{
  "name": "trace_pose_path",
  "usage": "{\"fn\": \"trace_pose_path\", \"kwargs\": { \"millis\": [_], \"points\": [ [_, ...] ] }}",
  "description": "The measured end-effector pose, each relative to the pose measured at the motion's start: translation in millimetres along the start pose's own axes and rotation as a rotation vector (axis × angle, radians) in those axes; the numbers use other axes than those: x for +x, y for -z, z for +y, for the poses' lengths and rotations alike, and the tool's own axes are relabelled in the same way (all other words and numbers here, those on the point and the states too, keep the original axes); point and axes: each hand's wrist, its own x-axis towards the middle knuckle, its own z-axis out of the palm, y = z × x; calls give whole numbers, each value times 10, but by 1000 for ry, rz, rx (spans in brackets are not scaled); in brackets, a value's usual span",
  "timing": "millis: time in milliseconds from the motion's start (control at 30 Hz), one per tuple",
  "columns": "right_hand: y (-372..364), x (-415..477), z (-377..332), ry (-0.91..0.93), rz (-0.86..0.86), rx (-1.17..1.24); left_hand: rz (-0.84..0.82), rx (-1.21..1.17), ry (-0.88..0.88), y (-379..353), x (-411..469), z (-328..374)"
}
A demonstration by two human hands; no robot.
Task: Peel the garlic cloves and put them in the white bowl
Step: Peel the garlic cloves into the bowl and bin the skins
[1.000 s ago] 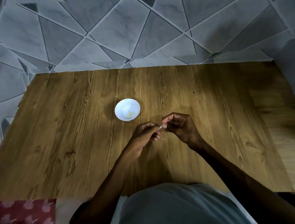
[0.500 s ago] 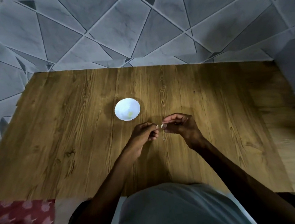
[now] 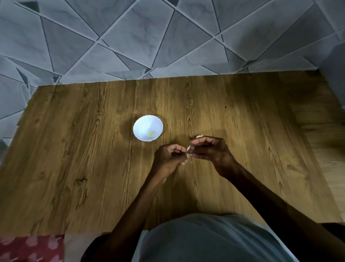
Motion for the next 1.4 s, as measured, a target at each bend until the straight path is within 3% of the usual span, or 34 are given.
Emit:
{"fn": "trace_pose_path", "kwargs": {
  "millis": [167,500,733,1100,1400],
  "points": [
    [13,4,2,-11,-4,13,-11,-163,22,-17,-13,32],
    [8,6,-85,-184,-20,62,-78,-110,-64,64,-57,106],
    [22,36,-115,-241,-72,33,-38,-29,-49,78,-43,125],
    [-24,27,-50,-30,-106,-424,4,159,-46,43,-69,126],
    [-64,18,-65,-103,-93,-264,44,168,-65,20,-59,160]
  ]
}}
